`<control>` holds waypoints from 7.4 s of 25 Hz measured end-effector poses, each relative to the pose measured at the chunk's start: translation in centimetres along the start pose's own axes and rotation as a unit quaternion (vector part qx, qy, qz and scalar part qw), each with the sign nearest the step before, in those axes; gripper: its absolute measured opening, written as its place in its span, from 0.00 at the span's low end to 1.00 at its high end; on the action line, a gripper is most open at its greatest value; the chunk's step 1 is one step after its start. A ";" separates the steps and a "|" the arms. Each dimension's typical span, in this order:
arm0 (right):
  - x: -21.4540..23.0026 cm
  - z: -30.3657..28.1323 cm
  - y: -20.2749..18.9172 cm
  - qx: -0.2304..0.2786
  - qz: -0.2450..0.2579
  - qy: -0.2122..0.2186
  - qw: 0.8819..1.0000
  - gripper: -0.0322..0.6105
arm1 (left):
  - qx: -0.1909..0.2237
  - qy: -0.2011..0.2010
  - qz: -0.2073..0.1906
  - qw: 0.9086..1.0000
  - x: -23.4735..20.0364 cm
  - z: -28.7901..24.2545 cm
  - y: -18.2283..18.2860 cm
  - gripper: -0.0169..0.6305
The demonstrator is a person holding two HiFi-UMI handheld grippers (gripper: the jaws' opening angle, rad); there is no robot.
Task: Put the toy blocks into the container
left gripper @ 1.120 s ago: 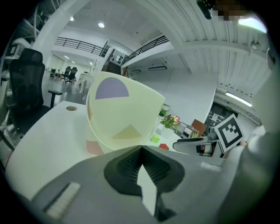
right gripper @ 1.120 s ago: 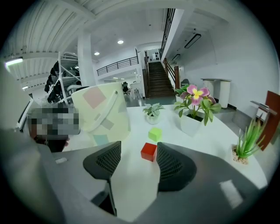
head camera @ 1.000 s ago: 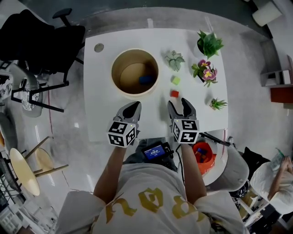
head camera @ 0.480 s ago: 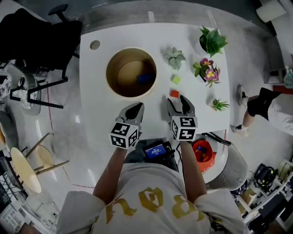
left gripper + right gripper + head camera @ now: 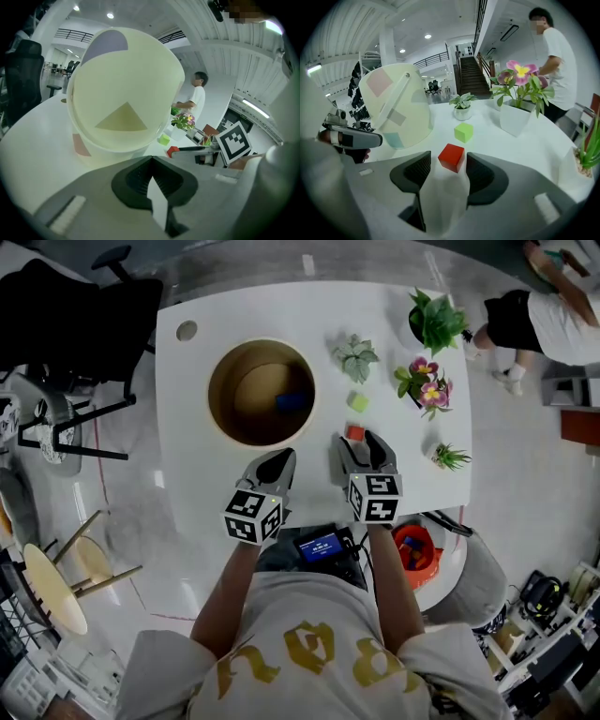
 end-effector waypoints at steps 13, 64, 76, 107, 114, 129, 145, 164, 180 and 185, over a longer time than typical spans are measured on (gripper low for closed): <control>0.1 -0.5 0.2 -0.008 0.034 -0.004 0.999 0.35 | 0.005 -0.015 0.009 1.000 0.1 -0.6 0.3 0.03; -4.1 6.8 4.3 0.075 0.041 0.052 0.995 0.33 | 0.092 -0.023 -0.025 0.995 2.3 5.0 3.5 0.03; -5.6 9.6 5.5 0.129 0.013 0.069 0.989 0.33 | 0.167 -0.043 0.003 0.985 2.0 8.7 5.1 0.03; -9.8 11.1 12.1 0.191 0.051 0.145 0.969 0.33 | 0.220 0.005 0.008 0.975 -0.4 12.3 9.8 0.03; -10.5 9.4 13.3 0.177 0.081 0.156 0.969 0.33 | 0.231 0.009 0.028 0.972 -1.3 12.2 10.2 0.03; -10.5 7.8 13.2 0.159 0.118 0.133 0.971 0.33 | 0.220 0.012 0.035 0.975 -1.7 11.0 9.9 0.03; -10.7 7.7 12.7 0.159 0.130 0.124 0.971 0.33 | 0.219 0.015 0.037 0.975 -1.5 11.0 9.5 0.03; -10.0 9.5 11.2 0.164 0.113 0.098 0.975 0.30 | 0.205 0.031 0.003 0.978 -0.6 11.7 9.3 0.03; -5.4 12.4 7.0 0.154 0.060 0.028 0.986 0.31 | 0.124 -0.018 -0.092 0.988 5.4 7.9 6.7 0.03; -4.2 12.9 5.8 0.150 0.049 0.010 0.987 0.30 | 0.099 -0.040 -0.093 0.990 6.3 6.7 5.6 0.03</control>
Point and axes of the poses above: the fingertips, and each gripper's own axes: z backward along the fingers, x to its right, y out of its top, the point moved 9 cm from there along z, backward along the fingers, and after that the axes turned 7 degrees about -x, right-handed, at the moved point
